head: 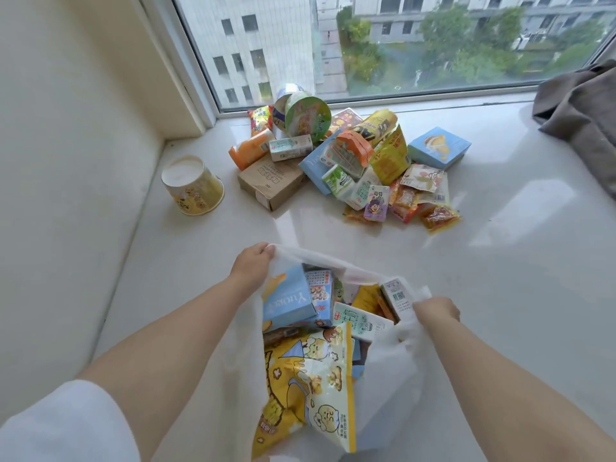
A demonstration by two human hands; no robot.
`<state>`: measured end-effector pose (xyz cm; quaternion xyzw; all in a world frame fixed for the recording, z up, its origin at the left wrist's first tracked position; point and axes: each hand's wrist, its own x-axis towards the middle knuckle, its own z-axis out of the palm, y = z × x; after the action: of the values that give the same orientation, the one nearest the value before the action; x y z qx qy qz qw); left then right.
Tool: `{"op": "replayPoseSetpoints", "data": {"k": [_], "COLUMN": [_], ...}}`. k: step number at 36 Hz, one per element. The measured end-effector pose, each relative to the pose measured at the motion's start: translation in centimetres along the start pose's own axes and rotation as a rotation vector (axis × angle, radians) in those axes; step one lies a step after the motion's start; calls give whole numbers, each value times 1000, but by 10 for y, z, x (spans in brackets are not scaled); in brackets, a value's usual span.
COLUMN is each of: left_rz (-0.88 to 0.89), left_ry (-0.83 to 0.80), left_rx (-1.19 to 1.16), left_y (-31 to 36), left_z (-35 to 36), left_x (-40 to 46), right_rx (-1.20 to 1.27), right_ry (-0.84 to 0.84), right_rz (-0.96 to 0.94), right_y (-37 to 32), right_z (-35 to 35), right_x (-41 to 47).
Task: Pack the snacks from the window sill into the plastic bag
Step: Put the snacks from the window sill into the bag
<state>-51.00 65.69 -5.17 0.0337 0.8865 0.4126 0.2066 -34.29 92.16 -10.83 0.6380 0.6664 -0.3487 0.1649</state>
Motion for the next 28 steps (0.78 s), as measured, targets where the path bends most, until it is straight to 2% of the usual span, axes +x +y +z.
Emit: {"op": "replayPoseSetpoints", "data": {"k": [2,4,6,11,12,14,16,21,24,28], "left_rz": [-31,-50,-72,-208,-241,-295,-309,-309,-213,-74], "left_ry": [19,44,100,348,397,465,466,180,78,59], "left_rx": [-98,-150,-191,-317,-335,-358,-279,69,191,212], "left_y": [3,6,7,2,-2,-7,-9,-2,10,32], "left_z": [-1,-1,-3,-14,-18,-26,-33,-41,-42,-34], "left_x": [-2,-3,-4,-5,-5,-5,-5,2,8,15], "right_rx": [121,215,411,1136,1169,1074,886,297,139,70], "right_ry": [-1,13,2,-58,-34,27,86,69,71,168], "right_rz": [-2,-129,-181,-34,-58,-168,-267,-280,-268,-331], "right_y": [-1,-6,-15,-35,-36,-35,-31,-11,-13,-29], "right_z": [3,3,-2,-37,-45,-55,-57,-55,-59,-62], "right_x": [-5,-9,-17,-34,-37,-42,-42,-31,-33,-38]}}
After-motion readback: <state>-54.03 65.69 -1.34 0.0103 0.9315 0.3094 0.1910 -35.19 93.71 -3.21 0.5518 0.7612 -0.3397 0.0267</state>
